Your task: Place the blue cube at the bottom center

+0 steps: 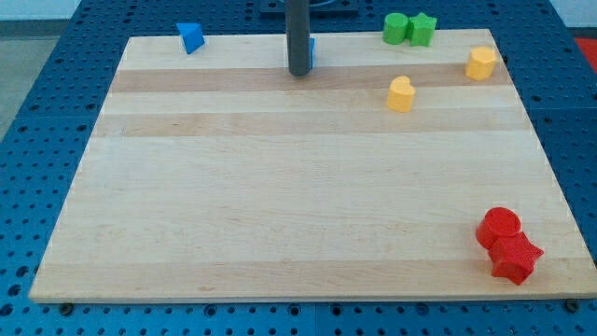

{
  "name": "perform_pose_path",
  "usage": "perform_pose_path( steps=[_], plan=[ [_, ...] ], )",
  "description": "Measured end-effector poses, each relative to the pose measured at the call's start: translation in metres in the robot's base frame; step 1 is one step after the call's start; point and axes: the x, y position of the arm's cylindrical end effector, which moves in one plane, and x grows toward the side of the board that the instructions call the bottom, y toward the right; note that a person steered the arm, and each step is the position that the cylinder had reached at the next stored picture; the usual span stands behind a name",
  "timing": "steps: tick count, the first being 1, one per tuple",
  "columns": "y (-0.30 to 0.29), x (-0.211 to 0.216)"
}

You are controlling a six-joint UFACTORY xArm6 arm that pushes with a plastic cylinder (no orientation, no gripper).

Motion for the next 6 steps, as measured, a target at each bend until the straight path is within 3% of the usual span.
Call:
perform_pose_path(
  steps=[3,4,5,6],
  plan=[
    [0.011,-0.033],
    [-0.003,-0.002],
    [-0.096,0.040],
    [-0.215,0.045]
  ],
)
